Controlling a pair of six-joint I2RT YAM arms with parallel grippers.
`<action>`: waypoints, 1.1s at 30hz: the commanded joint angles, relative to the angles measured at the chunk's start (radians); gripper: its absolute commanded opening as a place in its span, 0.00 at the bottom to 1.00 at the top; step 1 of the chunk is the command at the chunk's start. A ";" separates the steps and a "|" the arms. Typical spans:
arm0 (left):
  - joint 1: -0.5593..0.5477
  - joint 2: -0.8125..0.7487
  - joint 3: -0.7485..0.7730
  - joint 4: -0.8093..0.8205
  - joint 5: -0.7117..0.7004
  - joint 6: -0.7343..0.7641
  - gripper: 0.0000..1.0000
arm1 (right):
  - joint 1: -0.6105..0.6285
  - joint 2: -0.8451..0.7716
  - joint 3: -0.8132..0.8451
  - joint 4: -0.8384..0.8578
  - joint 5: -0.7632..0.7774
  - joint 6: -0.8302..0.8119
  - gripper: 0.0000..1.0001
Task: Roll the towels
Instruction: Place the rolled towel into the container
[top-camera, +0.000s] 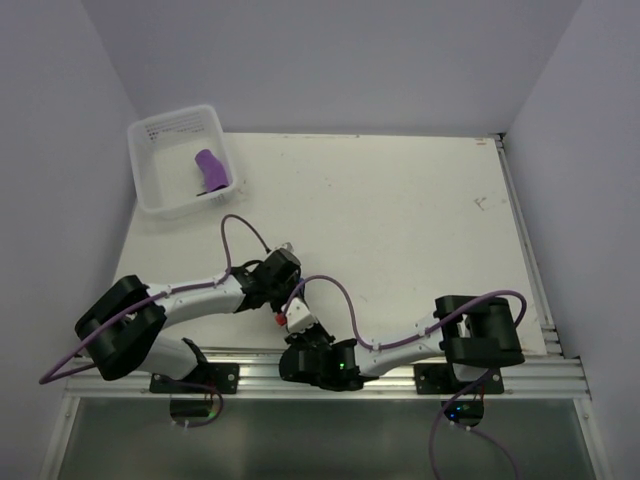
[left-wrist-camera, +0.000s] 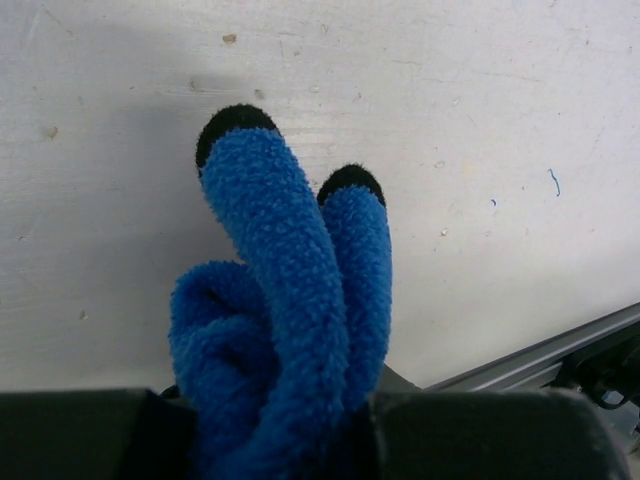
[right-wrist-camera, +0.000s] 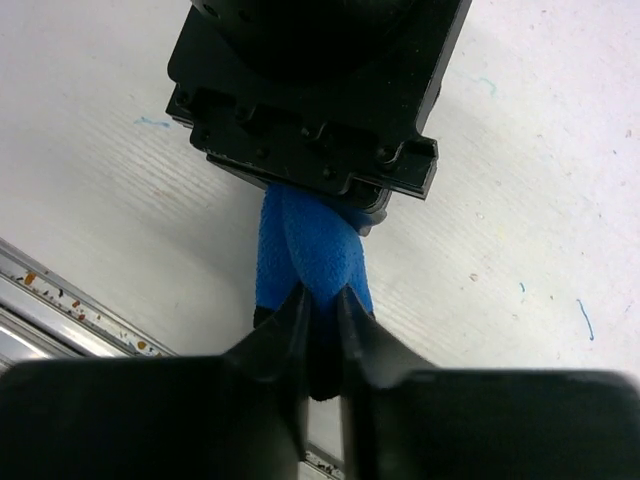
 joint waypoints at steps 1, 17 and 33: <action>-0.006 0.004 -0.002 0.024 0.004 0.003 0.00 | 0.003 -0.034 0.033 -0.040 0.082 0.046 0.25; 0.268 -0.020 0.305 -0.277 -0.074 0.341 0.00 | 0.003 -0.537 -0.152 -0.197 0.090 0.147 0.67; 0.704 0.454 1.317 -0.564 -0.346 0.635 0.00 | -0.035 -0.771 -0.295 -0.317 0.019 0.199 0.71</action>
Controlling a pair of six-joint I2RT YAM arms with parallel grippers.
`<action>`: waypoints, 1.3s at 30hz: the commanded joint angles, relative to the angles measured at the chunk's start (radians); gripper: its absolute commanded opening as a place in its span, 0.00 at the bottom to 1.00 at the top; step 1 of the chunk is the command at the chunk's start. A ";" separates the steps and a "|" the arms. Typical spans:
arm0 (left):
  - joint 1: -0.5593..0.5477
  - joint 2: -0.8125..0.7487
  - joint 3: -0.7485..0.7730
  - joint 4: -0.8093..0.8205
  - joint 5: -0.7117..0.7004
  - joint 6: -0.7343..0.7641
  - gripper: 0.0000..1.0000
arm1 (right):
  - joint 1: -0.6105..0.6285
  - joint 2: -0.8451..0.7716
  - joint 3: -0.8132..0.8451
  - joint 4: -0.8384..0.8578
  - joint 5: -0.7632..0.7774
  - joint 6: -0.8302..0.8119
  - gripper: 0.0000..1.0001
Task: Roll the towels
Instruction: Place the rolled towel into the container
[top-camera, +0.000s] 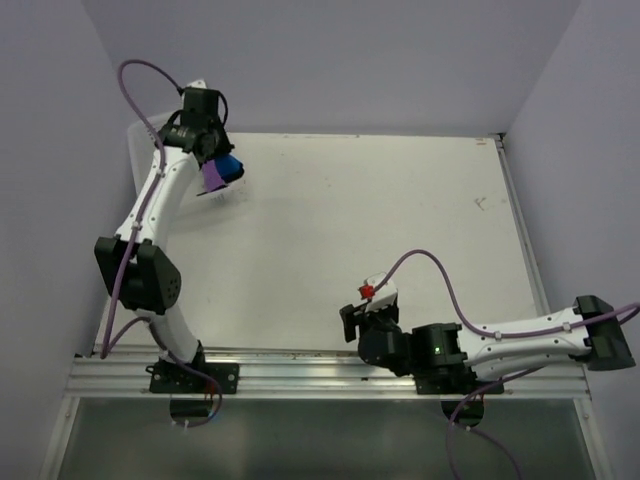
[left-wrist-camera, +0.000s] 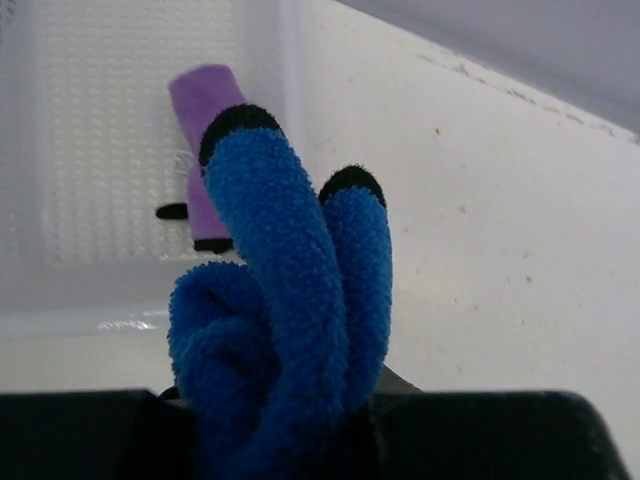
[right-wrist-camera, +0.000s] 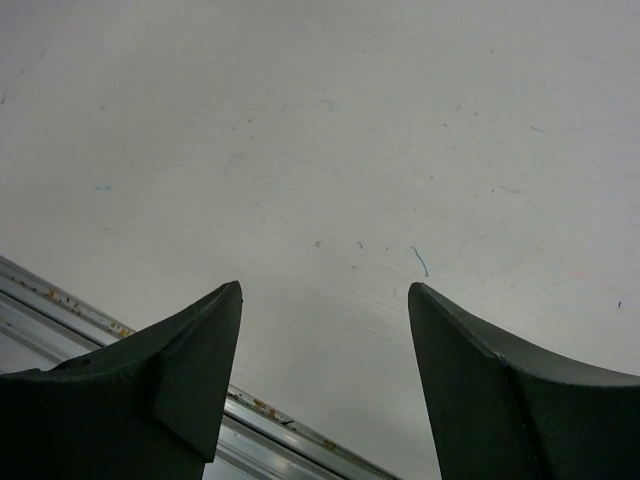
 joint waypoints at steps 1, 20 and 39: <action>0.073 0.139 0.205 -0.085 -0.088 0.073 0.00 | -0.034 -0.036 -0.039 -0.016 -0.022 0.030 0.72; 0.300 0.571 0.487 -0.123 -0.034 0.233 0.00 | -0.329 0.042 -0.160 0.208 -0.365 -0.053 0.72; 0.308 0.795 0.530 -0.079 0.070 0.245 0.30 | -0.430 0.208 -0.160 0.313 -0.465 -0.061 0.72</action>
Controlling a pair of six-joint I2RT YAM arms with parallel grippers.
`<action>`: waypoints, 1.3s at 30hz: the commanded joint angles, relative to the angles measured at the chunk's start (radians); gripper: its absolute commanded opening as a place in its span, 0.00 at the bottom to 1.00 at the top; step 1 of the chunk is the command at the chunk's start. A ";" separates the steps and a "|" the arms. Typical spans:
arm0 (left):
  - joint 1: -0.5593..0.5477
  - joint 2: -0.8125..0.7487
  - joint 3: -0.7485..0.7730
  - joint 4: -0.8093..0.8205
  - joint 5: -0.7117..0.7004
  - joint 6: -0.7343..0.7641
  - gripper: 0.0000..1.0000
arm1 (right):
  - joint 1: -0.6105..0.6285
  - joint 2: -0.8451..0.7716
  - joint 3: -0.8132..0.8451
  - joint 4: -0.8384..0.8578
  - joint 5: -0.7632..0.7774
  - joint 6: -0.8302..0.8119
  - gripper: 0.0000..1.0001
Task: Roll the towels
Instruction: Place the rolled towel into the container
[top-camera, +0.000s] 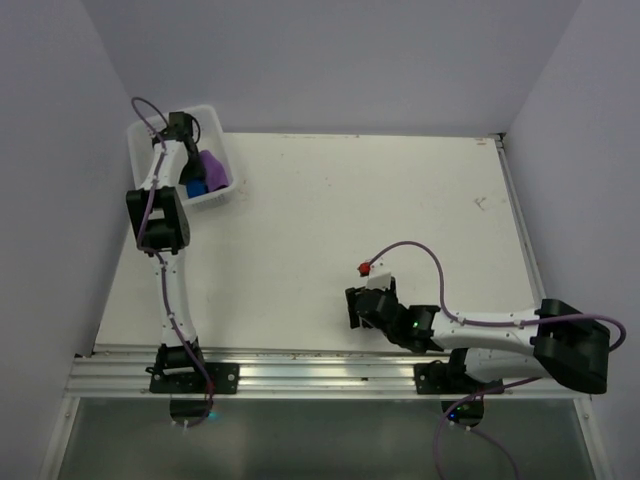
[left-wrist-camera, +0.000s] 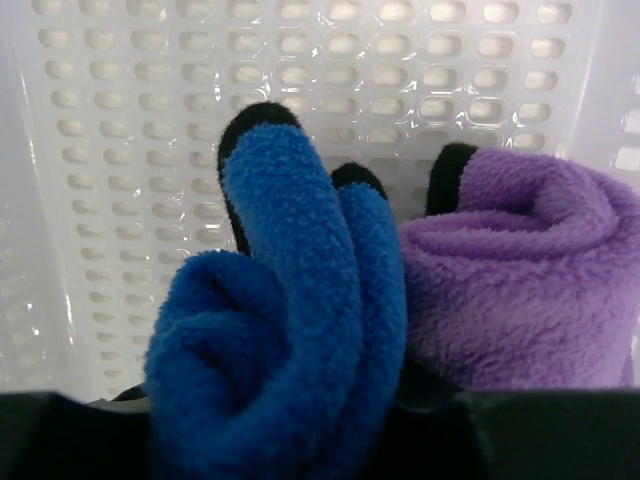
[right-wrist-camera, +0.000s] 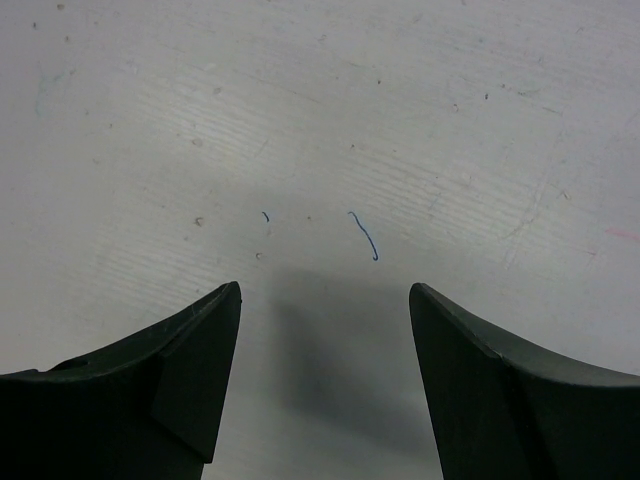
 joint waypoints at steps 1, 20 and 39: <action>0.005 0.020 0.027 0.018 0.008 0.011 0.42 | -0.012 0.029 0.018 0.070 -0.032 -0.007 0.72; 0.016 -0.179 -0.047 0.099 -0.050 -0.013 0.67 | -0.021 0.065 0.031 0.103 -0.070 0.001 0.72; -0.013 -0.666 -0.516 0.350 0.059 -0.052 1.00 | -0.232 -0.032 0.276 -0.149 -0.051 -0.183 0.87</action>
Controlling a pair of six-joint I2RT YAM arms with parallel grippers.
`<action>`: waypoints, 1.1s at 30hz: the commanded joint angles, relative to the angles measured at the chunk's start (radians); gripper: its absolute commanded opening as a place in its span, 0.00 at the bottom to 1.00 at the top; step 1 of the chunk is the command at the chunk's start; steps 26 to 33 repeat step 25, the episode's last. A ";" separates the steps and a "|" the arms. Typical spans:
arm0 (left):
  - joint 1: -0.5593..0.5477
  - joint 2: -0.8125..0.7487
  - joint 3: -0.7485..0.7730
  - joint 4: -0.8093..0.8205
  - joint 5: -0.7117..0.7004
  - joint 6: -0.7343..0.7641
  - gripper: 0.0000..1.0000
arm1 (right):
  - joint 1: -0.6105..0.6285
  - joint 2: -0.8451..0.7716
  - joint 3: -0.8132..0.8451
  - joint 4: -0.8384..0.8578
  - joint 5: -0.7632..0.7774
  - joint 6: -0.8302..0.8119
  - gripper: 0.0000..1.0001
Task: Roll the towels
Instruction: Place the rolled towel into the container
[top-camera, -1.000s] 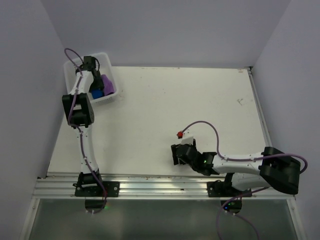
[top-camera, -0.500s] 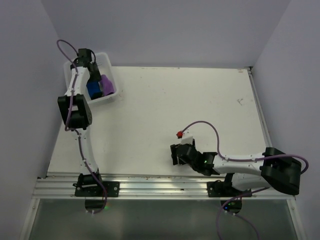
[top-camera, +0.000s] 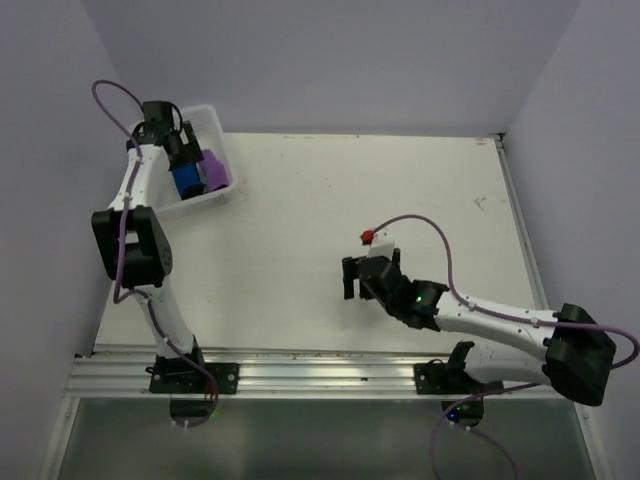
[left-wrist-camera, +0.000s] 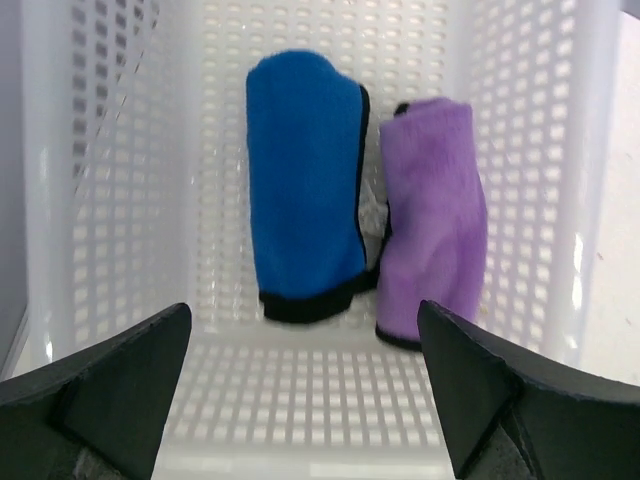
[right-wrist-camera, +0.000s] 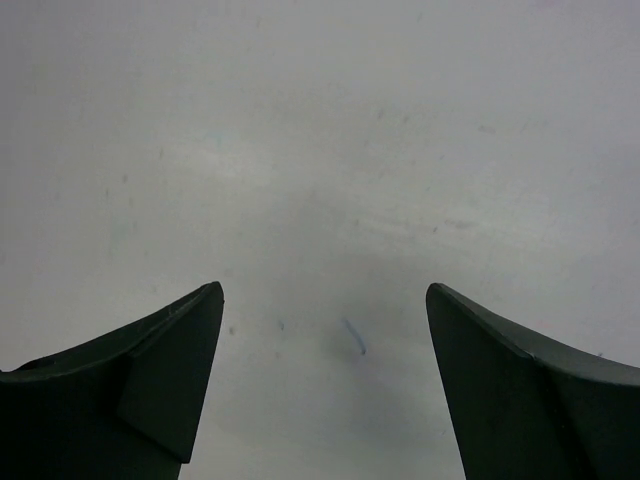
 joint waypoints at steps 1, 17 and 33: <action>-0.038 -0.375 -0.239 0.270 0.062 -0.020 1.00 | -0.192 -0.019 0.135 -0.035 -0.077 -0.119 0.87; -0.235 -1.281 -1.083 0.310 0.152 -0.011 1.00 | -0.487 -0.144 0.460 -0.417 -0.034 -0.117 0.99; -0.244 -1.295 -1.076 0.302 0.236 -0.006 1.00 | -0.486 -0.224 0.382 -0.495 0.020 -0.047 0.99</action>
